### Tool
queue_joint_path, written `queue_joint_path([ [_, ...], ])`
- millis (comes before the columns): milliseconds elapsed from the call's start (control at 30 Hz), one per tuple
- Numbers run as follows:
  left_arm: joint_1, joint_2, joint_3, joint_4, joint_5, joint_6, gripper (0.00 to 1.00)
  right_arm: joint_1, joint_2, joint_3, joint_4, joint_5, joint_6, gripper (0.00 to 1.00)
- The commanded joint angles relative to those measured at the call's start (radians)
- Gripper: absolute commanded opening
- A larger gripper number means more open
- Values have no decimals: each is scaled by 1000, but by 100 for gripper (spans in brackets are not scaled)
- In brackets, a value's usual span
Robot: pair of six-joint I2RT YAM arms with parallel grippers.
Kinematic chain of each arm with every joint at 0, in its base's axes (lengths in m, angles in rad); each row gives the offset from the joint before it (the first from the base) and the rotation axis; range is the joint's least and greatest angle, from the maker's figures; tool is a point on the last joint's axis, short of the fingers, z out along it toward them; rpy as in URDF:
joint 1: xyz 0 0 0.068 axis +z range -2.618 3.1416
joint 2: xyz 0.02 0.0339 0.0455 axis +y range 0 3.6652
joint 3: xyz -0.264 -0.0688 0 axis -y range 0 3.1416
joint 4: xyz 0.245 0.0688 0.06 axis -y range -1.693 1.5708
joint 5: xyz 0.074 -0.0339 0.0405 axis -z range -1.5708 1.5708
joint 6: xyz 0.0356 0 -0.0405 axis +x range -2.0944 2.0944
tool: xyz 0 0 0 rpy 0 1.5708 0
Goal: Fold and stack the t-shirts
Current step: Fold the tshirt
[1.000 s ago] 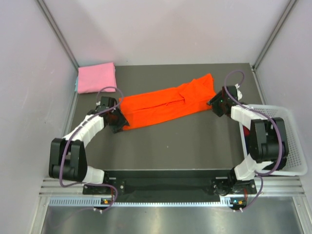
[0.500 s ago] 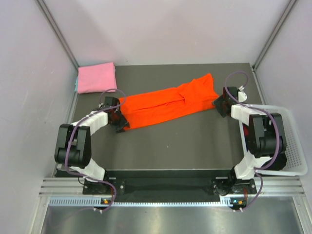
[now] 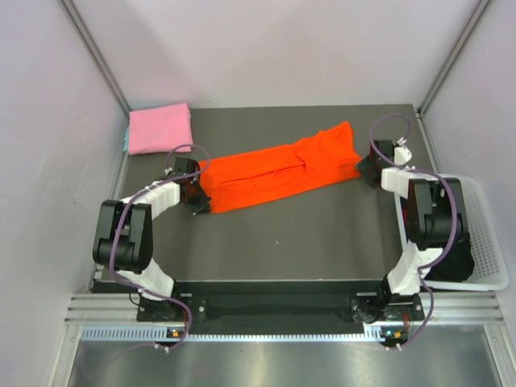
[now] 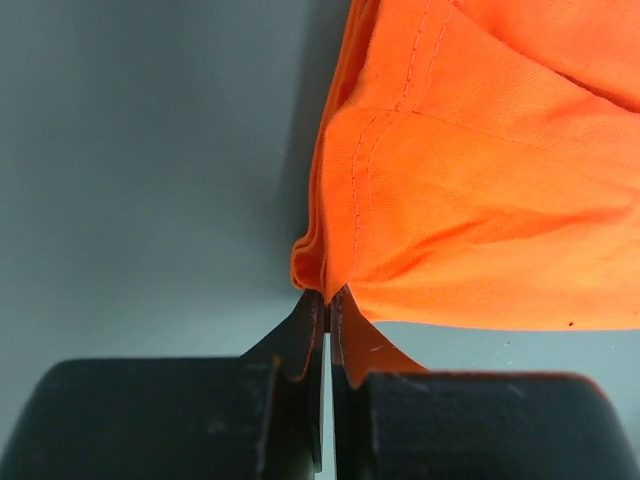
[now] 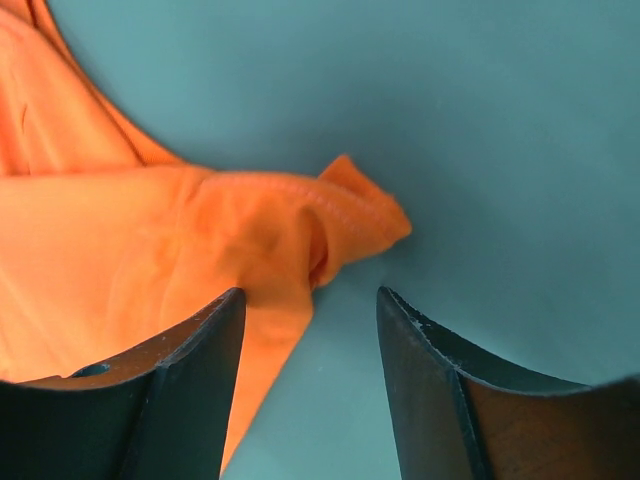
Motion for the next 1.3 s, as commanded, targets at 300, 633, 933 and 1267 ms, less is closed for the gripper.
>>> queue_joint_path([
  [300,-12,-86,-65,-18,-10,19,0,-60,98,126,51,43,-68,23],
  [633,-133,-128,-93,3,50,-96,22,-84,203,299,63,-21,-151,1],
  [933,-170,-186,63,-102,17,-57,39,-129,377,583,-47,-107,-211,9],
  [1267,-68,182,415,-196,51,270,51,-192,471,798,-96,-277,-262,20],
])
